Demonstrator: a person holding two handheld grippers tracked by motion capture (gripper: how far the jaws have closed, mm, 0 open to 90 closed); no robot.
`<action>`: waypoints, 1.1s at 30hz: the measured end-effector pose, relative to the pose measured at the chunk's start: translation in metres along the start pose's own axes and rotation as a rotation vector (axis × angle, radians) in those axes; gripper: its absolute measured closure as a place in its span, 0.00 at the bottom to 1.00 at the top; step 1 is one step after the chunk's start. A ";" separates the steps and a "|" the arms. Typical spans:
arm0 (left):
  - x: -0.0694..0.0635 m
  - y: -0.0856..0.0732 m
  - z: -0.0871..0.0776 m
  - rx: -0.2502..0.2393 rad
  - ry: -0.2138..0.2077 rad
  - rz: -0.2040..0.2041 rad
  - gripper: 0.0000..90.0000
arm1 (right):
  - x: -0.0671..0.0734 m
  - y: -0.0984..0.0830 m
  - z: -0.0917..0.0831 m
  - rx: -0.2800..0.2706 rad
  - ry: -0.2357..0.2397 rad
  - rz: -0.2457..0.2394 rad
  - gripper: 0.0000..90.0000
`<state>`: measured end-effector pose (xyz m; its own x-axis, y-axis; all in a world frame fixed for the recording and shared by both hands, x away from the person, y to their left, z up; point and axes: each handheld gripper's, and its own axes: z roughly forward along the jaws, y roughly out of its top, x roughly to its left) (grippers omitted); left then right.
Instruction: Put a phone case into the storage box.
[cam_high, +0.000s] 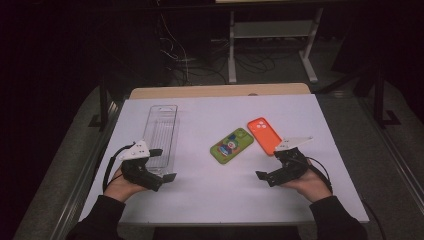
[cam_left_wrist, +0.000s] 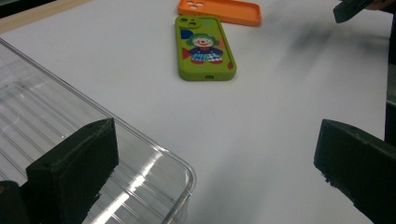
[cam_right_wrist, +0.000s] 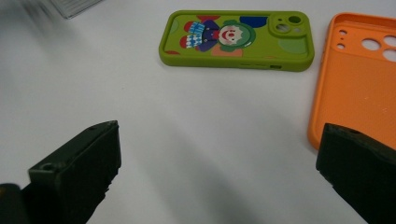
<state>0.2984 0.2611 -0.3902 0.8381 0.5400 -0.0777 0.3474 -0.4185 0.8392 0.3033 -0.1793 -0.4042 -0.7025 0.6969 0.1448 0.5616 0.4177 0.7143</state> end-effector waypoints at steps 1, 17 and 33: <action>0.000 0.000 0.000 0.000 0.001 0.006 0.00 | 0.000 0.001 0.000 0.002 -0.006 -0.002 0.00; 0.000 0.000 -0.002 -0.005 0.007 0.002 0.00 | -0.014 0.026 0.010 0.015 -0.007 0.026 0.00; 0.000 -0.001 -0.004 -0.006 0.016 -0.003 0.00 | -0.021 0.046 0.021 0.018 -0.017 0.033 0.00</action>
<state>0.2963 0.2643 -0.3886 0.8301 0.5530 -0.0712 0.3470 -0.4124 0.8423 0.3532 -0.1626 -0.3892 -0.6764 0.7198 0.1562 0.5919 0.4050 0.6968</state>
